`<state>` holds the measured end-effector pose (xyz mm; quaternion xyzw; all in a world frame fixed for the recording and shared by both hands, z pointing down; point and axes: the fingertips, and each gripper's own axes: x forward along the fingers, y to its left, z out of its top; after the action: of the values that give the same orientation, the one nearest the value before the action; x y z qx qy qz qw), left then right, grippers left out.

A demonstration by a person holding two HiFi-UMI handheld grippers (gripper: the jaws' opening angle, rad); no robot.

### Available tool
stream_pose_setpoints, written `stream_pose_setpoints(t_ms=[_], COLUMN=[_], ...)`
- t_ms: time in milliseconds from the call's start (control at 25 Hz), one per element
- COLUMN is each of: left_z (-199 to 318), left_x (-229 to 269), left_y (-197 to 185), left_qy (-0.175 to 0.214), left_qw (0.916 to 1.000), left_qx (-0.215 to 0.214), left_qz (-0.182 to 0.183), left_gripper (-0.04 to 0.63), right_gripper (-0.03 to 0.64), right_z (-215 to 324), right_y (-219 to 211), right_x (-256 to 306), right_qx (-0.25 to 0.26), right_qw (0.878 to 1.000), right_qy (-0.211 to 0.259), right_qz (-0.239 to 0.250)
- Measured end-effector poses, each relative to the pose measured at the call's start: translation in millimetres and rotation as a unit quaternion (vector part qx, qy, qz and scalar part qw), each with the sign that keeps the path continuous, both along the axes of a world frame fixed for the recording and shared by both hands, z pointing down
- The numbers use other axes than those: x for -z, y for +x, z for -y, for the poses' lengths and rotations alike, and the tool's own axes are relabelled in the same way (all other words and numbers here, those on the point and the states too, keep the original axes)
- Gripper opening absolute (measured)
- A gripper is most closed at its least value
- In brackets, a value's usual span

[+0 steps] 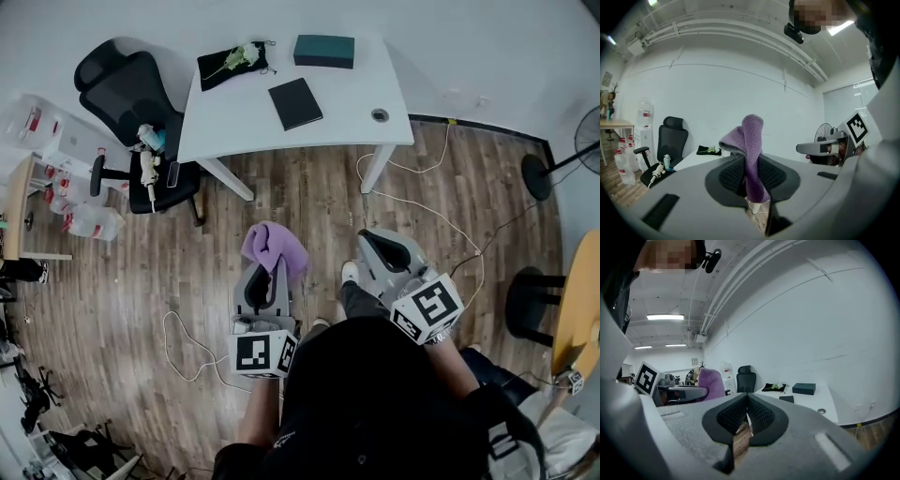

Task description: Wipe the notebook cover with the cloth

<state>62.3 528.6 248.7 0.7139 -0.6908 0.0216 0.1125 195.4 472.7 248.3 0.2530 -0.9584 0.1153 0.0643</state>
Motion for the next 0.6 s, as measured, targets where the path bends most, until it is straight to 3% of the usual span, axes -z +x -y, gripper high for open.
stream_pose_setpoints(t_ms=[600], left_z=[84.8], left_x=[2.0], left_y=[23.7], left_qy=[-0.004], left_qw=[0.9987], left_qx=[0.051], left_qz=[0.000], left_gripper=[0.067], right_gripper=[0.003], right_z=[100.5], right_y=[26.9], right_x=[5.5], right_qx=[0.036], right_qw=[0.999], right_qy=[0.012], right_qz=[0.008])
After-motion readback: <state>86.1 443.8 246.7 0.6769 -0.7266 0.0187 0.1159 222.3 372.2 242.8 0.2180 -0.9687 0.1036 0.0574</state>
